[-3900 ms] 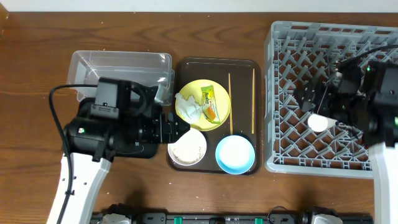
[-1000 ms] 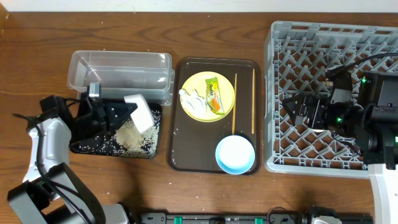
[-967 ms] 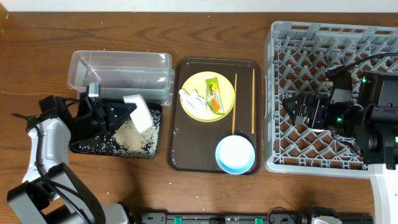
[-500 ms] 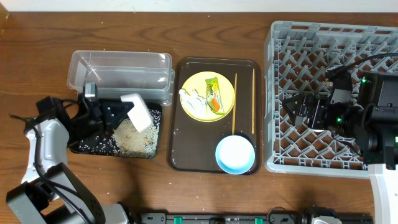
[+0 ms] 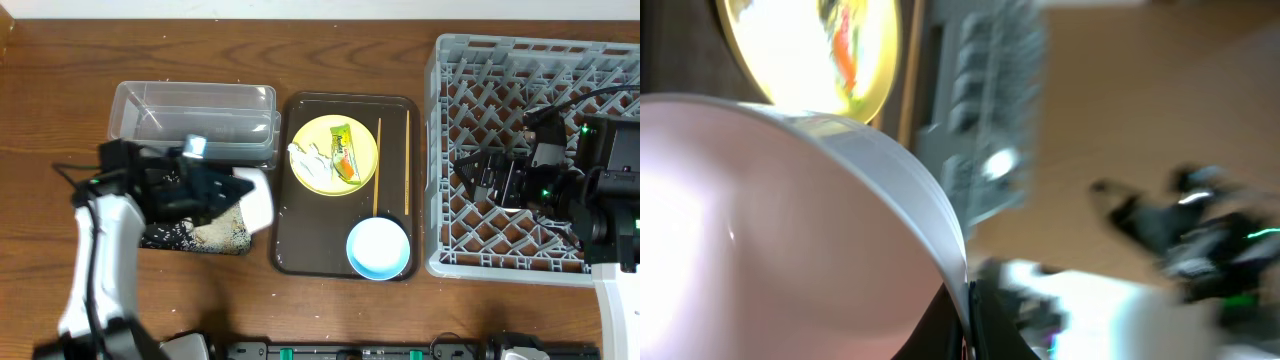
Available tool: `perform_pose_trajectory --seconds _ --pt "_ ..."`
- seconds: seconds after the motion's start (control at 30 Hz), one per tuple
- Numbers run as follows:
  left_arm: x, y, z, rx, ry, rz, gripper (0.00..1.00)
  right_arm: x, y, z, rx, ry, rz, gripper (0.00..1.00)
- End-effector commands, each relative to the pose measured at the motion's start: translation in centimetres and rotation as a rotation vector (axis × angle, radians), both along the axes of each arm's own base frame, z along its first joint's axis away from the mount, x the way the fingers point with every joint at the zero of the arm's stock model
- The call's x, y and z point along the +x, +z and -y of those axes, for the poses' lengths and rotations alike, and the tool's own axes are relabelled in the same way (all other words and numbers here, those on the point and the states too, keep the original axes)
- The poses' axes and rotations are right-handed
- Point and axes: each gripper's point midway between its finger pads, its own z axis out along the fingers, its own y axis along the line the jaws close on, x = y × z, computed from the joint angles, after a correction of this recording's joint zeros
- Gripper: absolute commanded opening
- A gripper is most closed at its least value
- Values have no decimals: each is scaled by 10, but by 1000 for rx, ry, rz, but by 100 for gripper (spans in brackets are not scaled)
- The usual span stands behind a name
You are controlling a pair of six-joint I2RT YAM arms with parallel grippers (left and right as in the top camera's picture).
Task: Sort waste into correct bins and load items into the dishwasher rack
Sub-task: 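Tip the pink bowl over the black tray to dump the rice, then set the empty pink bowl back on the brown tray with the left gripper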
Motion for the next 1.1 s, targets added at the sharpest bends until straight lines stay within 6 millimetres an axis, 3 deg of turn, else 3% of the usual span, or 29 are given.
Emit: perform_pose_trajectory --seconds 0.0,0.17,0.33,0.5,0.57,0.6,0.7,0.87,0.97,1.07 --pt "-13 -26 9 325 -20 -56 6 -1 0 -5 -10 31 7 98" --pt "-18 -52 35 708 -36 -6 6 -1 0 -5 -10 31 8 98" --pt "-20 -76 78 921 -92 106 6 -2 -1 -4 -13 29 4 98" --pt "-25 -110 100 1061 -129 123 7 -1 -1 -4 -13 29 4 98" --pt "-26 -118 105 1063 -126 101 14 -2 -1 -4 -13 29 3 98" --pt "-26 -119 105 1062 -121 94 28 -2 -1 -4 -13 29 3 98" --pt "-24 -104 109 1041 -119 109 43 -2 -1 -4 -13 29 1 98" --pt "-3 -41 115 995 -107 292 68 -2 -1 -4 -13 29 1 98" --pt "17 -24 107 1002 -68 375 70 -2 -1 -4 -13 29 1 98" --pt "41 -33 95 1032 -52 388 70 -2 -1 -4 -13 29 1 98"
